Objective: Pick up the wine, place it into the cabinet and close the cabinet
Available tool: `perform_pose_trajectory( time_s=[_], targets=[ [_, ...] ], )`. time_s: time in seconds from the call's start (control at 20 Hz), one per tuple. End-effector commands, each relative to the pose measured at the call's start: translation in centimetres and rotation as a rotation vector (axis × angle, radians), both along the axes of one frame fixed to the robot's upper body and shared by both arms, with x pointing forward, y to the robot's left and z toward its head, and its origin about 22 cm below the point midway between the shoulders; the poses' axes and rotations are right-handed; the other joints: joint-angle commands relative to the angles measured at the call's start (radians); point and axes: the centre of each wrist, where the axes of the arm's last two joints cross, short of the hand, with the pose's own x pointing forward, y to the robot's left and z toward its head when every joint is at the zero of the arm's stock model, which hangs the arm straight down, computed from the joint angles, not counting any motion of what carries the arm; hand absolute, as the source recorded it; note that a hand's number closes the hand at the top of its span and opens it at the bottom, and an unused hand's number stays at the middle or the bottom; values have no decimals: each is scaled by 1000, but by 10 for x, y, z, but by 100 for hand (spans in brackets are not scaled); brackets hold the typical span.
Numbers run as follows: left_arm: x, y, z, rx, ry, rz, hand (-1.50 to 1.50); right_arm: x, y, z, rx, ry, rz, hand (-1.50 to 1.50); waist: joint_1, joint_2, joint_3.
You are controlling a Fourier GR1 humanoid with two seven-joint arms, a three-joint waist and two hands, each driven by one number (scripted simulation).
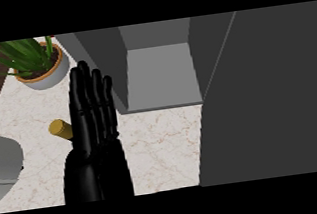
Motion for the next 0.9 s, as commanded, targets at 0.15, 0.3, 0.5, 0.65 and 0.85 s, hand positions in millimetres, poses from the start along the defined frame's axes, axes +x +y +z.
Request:
perform_pose_trajectory(
  time_s=[0.15,0.3,0.5,0.65,0.85],
  targets=[
    [4,24,-19,-16,32,113,-150,-2,5,5,12,-22,24,-150,2,2,0],
    [-6,33,-21,9,26,147,-150,-12,2,9,30,-44,21,-150,3,1,0],
    [1,65,-35,1,42,251,-150,-18,0,17,33,-39,41,-150,0,2,-1],
    [-5,68,-39,-1,55,290,-150,-15,6,16,24,-50,21,-150,3,1,0],
    [0,87,-59,-7,96,306,-150,-19,6,17,45,-40,24,-150,0,1,-1]
  ],
)
